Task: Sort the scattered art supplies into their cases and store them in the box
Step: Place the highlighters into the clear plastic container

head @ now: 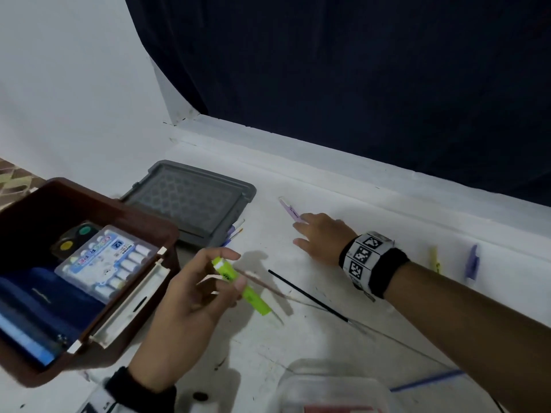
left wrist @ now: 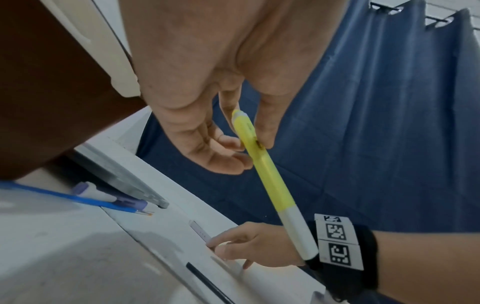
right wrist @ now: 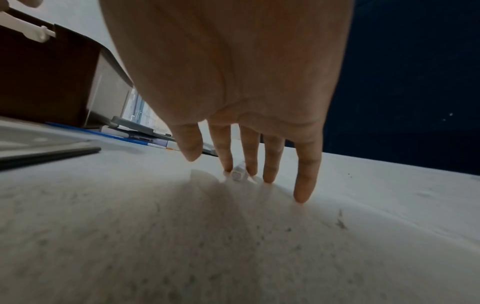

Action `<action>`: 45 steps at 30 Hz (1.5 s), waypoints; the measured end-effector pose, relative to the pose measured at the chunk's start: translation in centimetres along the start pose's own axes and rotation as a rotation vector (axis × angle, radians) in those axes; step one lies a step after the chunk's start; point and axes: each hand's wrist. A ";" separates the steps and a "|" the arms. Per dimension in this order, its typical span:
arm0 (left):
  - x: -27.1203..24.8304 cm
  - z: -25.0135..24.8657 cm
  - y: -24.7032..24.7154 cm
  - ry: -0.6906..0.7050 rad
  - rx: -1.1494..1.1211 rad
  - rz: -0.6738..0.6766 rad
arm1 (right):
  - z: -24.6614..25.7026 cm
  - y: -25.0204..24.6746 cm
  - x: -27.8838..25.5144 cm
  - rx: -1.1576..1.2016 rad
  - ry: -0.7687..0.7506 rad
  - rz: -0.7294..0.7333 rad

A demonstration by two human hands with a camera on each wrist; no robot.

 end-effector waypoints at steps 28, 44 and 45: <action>-8.8 -0.4 2.3 -0.120 -0.420 -0.223 | 3.8 -0.3 -26.1 0.506 -0.133 -0.279; -15.2 0.6 1.6 0.080 0.397 0.127 | 7.0 3.5 -24.8 0.196 -0.308 -0.152; -15.3 0.8 1.6 0.122 0.473 0.106 | 7.0 3.4 -24.7 0.204 -0.309 -0.157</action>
Point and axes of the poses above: each hand's wrist, its own x-axis towards the middle knuckle, its own y-axis out of the palm, z = x × y, and after that the axes turned 6 degrees about -x, right-handed
